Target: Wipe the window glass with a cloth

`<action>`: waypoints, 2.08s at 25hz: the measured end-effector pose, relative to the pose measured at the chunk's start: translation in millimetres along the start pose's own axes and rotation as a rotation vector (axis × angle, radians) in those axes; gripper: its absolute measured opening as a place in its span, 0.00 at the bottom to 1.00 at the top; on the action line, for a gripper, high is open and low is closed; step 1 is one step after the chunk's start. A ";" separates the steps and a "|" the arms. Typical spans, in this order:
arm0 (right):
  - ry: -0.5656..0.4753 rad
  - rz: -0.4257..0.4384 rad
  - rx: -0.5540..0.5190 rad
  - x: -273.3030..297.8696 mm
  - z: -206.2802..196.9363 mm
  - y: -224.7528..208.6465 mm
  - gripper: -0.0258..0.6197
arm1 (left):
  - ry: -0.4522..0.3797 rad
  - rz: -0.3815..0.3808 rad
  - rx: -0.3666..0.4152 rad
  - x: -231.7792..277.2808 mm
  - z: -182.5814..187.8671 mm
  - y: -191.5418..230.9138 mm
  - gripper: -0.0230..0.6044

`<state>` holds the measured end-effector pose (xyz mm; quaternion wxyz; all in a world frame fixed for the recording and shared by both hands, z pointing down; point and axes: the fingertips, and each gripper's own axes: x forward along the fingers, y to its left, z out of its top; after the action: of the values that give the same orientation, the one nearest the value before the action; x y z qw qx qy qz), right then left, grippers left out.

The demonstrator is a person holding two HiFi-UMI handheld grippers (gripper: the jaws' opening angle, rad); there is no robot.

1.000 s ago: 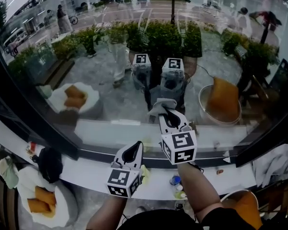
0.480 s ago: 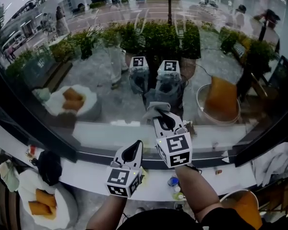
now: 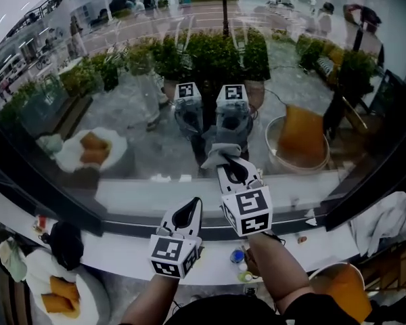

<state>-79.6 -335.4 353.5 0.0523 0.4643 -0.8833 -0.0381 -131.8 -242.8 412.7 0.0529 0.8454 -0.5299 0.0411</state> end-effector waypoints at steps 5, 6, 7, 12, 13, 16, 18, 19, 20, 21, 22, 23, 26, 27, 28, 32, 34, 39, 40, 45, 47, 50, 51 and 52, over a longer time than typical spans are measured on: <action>0.002 -0.033 0.004 -21.4 -3.9 -39.2 0.10 | -0.003 -0.037 0.024 22.3 4.0 -34.0 0.05; 0.002 -0.038 0.003 -24.8 -4.1 -45.1 0.10 | -0.002 -0.043 0.023 25.4 5.0 -39.3 0.05; 0.001 -0.043 0.002 -28.2 -4.5 -50.8 0.10 | 0.001 -0.049 0.021 28.4 5.6 -44.6 0.05; 0.006 -0.079 0.001 -50.6 -10.1 -86.7 0.10 | 0.007 -0.087 0.031 47.6 5.2 -76.8 0.05; 0.008 -0.087 0.000 -55.6 -11.0 -95.3 0.10 | 0.004 -0.094 0.040 52.4 5.8 -83.9 0.05; 0.016 -0.111 -0.003 -70.8 -14.2 -121.8 0.10 | 0.000 -0.119 0.055 67.5 7.3 -106.5 0.05; 0.019 -0.125 -0.003 -80.8 -16.6 -139.9 0.10 | 0.000 -0.134 0.056 77.9 8.5 -122.7 0.05; 0.021 -0.133 -0.004 -86.1 -17.8 -149.3 0.10 | -0.001 -0.142 0.057 83.2 9.2 -131.0 0.05; 0.023 -0.141 -0.005 -91.6 -18.9 -158.9 0.10 | -0.003 -0.149 0.058 88.4 10.0 -139.6 0.05; 0.026 -0.149 -0.007 -97.5 -19.8 -168.7 0.10 | -0.003 -0.157 0.058 93.7 10.9 -148.3 0.05; 0.029 -0.157 -0.008 -103.5 -20.6 -178.6 0.10 | -0.004 -0.165 0.058 98.9 12.0 -157.3 0.05; 0.032 -0.165 -0.009 -109.4 -21.2 -188.5 0.10 | -0.004 -0.173 0.057 104.2 13.2 -166.2 0.05; 0.040 -0.188 -0.012 -126.7 -24.2 -218.1 0.10 | -0.003 -0.198 0.059 120.0 15.9 -193.2 0.05; 0.043 -0.196 -0.012 -133.3 -26.7 -229.2 0.10 | -0.003 -0.206 0.060 125.9 16.6 -203.4 0.05; 0.045 -0.204 -0.010 -140.8 -30.2 -241.9 0.10 | -0.003 -0.213 0.061 133.0 16.7 -215.2 0.05; 0.050 -0.229 0.007 -178.8 -48.3 -307.4 0.10 | 0.008 -0.237 0.078 171.4 13.8 -276.9 0.05; 0.051 -0.236 0.011 -193.6 -52.6 -329.2 0.10 | 0.017 -0.251 0.082 183.5 14.0 -300.3 0.05; 0.053 -0.250 0.013 -206.2 -51.0 -346.2 0.10 | 0.025 -0.276 0.087 194.3 19.9 -317.3 0.05; 0.054 -0.253 0.013 -205.9 -51.2 -347.9 0.10 | 0.027 -0.281 0.088 196.6 20.1 -316.9 0.05; 0.064 -0.292 0.020 -208.0 -56.1 -363.1 0.10 | 0.022 -0.303 0.087 209.2 23.8 -314.1 0.05; 0.069 -0.310 0.027 -210.3 -58.4 -370.2 0.10 | 0.024 -0.312 0.085 212.5 24.4 -313.9 0.05; 0.073 -0.324 0.034 -214.7 -59.7 -375.5 0.10 | 0.022 -0.325 0.089 214.7 24.0 -315.4 0.05; 0.072 -0.325 0.033 -215.5 -59.4 -375.4 0.10 | 0.021 -0.329 0.091 214.9 23.9 -316.2 0.05; 0.070 -0.326 0.032 -215.4 -58.9 -374.7 0.10 | 0.019 -0.331 0.093 214.9 24.0 -316.4 0.05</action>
<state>355.1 -371.0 356.2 0.0690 0.6031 -0.7945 -0.0160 246.9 -300.7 401.3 0.0249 0.9222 -0.3806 0.0641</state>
